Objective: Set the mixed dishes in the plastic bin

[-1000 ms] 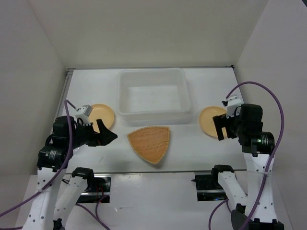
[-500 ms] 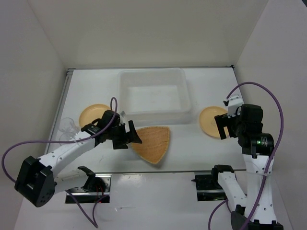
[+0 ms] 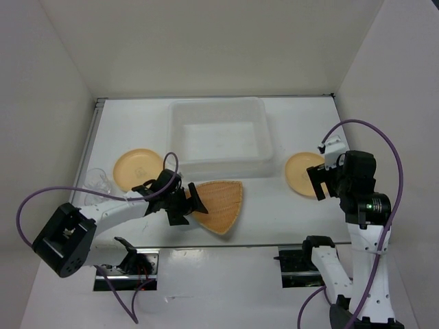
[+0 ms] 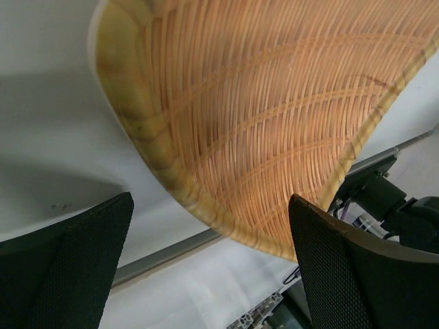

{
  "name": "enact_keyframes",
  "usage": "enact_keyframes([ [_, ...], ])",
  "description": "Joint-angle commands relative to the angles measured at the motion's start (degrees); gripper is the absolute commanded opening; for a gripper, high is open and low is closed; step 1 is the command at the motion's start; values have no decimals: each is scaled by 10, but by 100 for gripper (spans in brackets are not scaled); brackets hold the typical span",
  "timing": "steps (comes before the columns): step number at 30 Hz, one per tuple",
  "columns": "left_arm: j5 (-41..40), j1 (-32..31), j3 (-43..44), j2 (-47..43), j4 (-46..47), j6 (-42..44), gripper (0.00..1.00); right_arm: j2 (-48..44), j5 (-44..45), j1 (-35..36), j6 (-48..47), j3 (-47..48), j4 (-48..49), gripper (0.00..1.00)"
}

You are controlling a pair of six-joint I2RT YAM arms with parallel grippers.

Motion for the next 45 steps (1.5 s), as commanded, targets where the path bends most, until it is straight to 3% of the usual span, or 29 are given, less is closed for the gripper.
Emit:
enact_keyframes([
  [1, -6, -1, -10, 22, 63, -17, 100, -7, 14, -2, -15, -1, 36, 98],
  [9, -1, 10, -26, 40, 139, -24, 100, -39, 38, -2, -34, -12, 24, 98],
  [13, 4, 10, -55, 40, 185, -52, 86, -50, 59, -2, -46, -23, 24, 98],
  [14, 4, 10, -55, 40, 190, -52, 81, -50, 59, -2, -51, -23, 24, 98],
  [15, 4, 10, -62, 40, 190, -59, 66, -56, 64, -2, -51, -23, 24, 98],
  [18, 4, 10, -62, 40, 190, -65, 38, -62, 70, -2, -51, -36, 24, 98],
  [19, 4, 10, -68, 40, 190, -65, 20, -67, 76, -2, -51, -41, 24, 98],
  [21, 15, 10, -68, 54, 190, -70, 2, -67, 76, -2, -45, -47, 24, 98],
  [22, 20, 10, -68, 54, 184, -70, 0, -67, 76, -2, -44, -47, 30, 98],
  [27, 26, -1, -35, 25, 97, -65, 0, -62, 76, -2, 2, -47, 44, 98],
  [30, 1, -27, 22, -59, -54, -65, 0, -62, 76, -2, 29, -42, 68, 98],
  [33, -31, -33, 115, -148, -156, -58, 0, -73, 60, -2, 64, -47, 87, 98],
  [35, -42, -33, 189, -186, -189, -64, 0, -79, 100, 3, 81, -63, 114, 98],
  [39, -81, -33, 317, -166, -214, -81, 0, -117, 121, 3, 96, -63, 156, 98],
  [45, -134, 2, 460, 23, -131, -90, 0, -205, 59, 3, 101, -87, 302, 98],
])
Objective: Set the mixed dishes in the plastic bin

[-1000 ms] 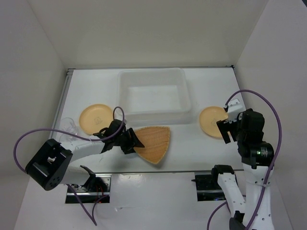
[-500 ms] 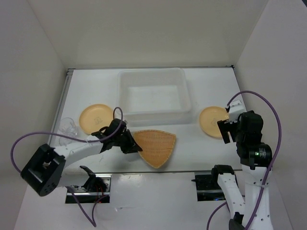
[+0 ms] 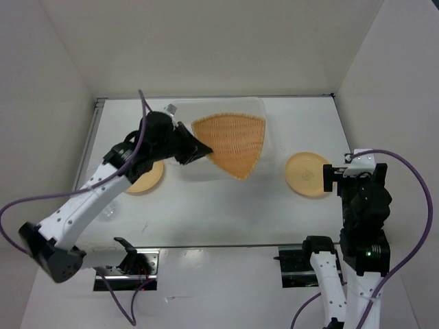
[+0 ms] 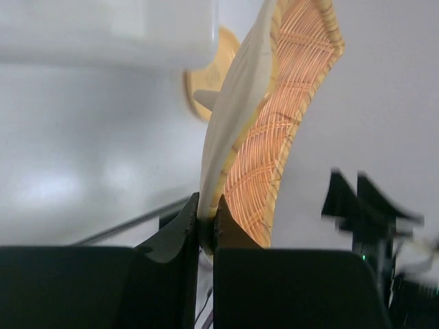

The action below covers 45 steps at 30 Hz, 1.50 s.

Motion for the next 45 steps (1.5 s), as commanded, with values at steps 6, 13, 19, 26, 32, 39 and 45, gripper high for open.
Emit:
enact_keyframes([
  [6, -144, 45, 191, 280, 53, -84, 0, -113, -84, -2, -13, -120, 163, 98],
  [13, -179, 57, 364, 482, 17, -107, 0, -164, -101, -7, -9, -159, 185, 98],
  [19, -185, 57, 486, 599, -48, -102, 0, -164, -101, -7, -9, -164, 185, 98],
  [26, -165, 63, 363, 580, 3, -152, 0, -164, -95, -7, -9, -170, 185, 98],
  [32, -131, 63, 317, 574, 35, -152, 17, -158, -90, -2, -9, -170, 185, 98],
  [39, -133, 57, 337, 569, 15, -116, 89, -54, -76, 3, -17, -170, 185, 98],
  [45, -190, 51, 375, 485, -54, -45, 96, 94, -20, 3, 17, -96, 174, 98],
])
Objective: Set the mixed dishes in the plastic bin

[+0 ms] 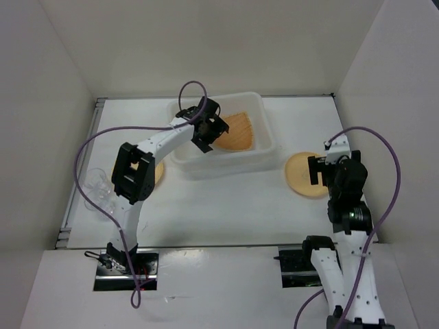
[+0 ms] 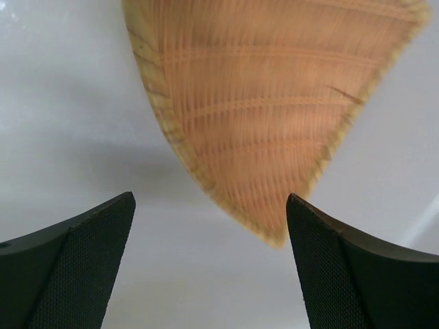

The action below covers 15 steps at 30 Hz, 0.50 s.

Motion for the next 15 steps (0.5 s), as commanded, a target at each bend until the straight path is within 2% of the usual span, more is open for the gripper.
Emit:
enact_keyframes([
  [1, -59, -5, 30, -114, -25, 67, 97, 79, 17, 3, 17, 82, 3, 98],
  [3, -60, -5, 18, -171, -4, 140, 99, 136, -3, 3, 10, 141, -53, 98],
  [4, -41, -5, 17, -188, 13, 177, 99, 202, -3, -4, 10, 161, -74, 98],
  [5, -53, -20, 38, -209, -5, 208, 99, 235, -8, -10, 17, 177, -92, 98],
  [6, -80, -34, 64, -217, -29, 273, 99, 265, -21, -21, 17, 203, -105, 98],
  [7, -137, -47, 111, -224, -77, 303, 99, 312, -29, -50, 17, 215, -126, 98],
  [10, -217, -89, 127, -265, -124, 391, 99, 356, -59, -70, 17, 248, -146, 98],
  [15, -227, -84, 12, -368, -138, 432, 99, 420, -65, -75, -16, 244, -145, 98],
])
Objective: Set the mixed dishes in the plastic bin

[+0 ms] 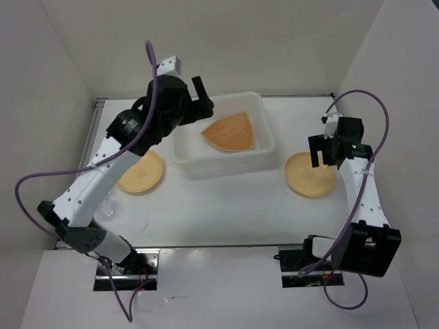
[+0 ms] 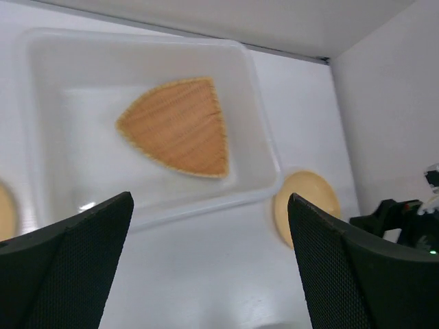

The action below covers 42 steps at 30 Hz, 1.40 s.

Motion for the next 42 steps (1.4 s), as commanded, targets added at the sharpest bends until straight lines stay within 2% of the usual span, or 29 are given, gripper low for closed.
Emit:
enact_keyframes([
  [1, -52, 18, -79, -37, -55, 77, 99, 26, -26, -9, -44, 8, -23, 98],
  [4, -18, 18, -154, -113, -15, 110, 99, 32, -13, 10, -120, -22, 1, 98],
  [8, -18, 18, -203, -164, -15, 110, 99, 38, -19, -8, -174, -36, 54, 98],
  [10, -18, 23, -208, -175, -15, 115, 99, 62, -26, -8, -204, -20, 69, 98],
  [15, -5, 23, -208, -180, -26, 115, 99, 137, 27, 6, -281, -13, 153, 98],
  [17, -5, 23, -208, -180, -26, 115, 99, 174, 6, -2, -300, 48, 119, 98],
  [19, 1, 23, -208, -180, -26, 115, 99, 218, -27, -9, -300, 98, 69, 98],
  [22, 7, 23, -208, -180, -32, 115, 99, 254, -56, -14, -288, 107, 15, 98],
  [27, 13, 23, -240, -200, -32, 92, 99, 260, -99, -47, -244, 86, 15, 98],
  [35, 18, 23, -265, -206, -38, 75, 99, 350, -148, -133, -228, 98, -4, 98],
  [42, 13, 23, -276, -206, -43, 63, 99, 394, -131, -138, -214, 76, 9, 98],
])
